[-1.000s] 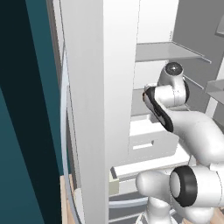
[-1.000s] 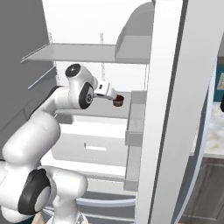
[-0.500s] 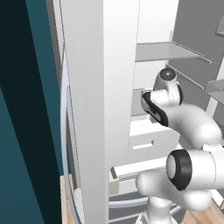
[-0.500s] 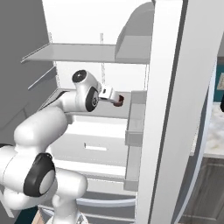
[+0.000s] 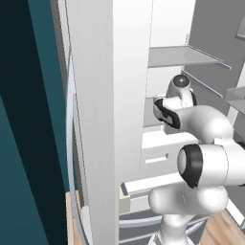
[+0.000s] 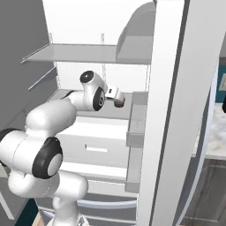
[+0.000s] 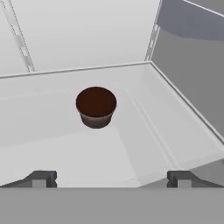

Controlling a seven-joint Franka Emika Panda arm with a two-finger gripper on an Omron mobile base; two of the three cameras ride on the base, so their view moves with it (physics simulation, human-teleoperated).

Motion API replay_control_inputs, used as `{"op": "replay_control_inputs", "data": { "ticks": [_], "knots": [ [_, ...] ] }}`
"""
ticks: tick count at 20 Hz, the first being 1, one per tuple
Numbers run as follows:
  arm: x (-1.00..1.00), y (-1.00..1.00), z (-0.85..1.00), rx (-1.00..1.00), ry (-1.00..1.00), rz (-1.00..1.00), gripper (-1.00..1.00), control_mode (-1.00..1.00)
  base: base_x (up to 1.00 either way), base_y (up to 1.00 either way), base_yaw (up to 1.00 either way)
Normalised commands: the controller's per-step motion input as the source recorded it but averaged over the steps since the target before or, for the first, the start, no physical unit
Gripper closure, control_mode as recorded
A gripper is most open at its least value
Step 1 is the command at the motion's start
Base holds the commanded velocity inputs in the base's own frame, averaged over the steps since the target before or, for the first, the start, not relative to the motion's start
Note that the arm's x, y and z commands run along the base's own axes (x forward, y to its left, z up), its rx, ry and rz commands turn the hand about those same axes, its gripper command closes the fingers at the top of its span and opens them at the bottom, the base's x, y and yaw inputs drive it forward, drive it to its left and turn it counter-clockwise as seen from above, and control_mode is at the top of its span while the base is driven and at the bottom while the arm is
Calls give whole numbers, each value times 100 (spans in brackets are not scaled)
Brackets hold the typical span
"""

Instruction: Take the cupcakes from the fridge and place them on the empty tray on the dining counter.

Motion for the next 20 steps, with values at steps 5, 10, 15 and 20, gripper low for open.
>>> {"op": "replay_control_inputs", "data": {
  "ticks": [5,10,15,20],
  "knots": [
    [36,-6,-18,3,0,0,-100,-100,0,0,0],
    [30,0,-20,3,-2,0,-100,-100,0,0,0],
    [27,0,-9,1,-1,0,-100,-100,0,0,0],
    [28,0,-11,1,0,0,-100,-100,0,0,0]
  ]
}}
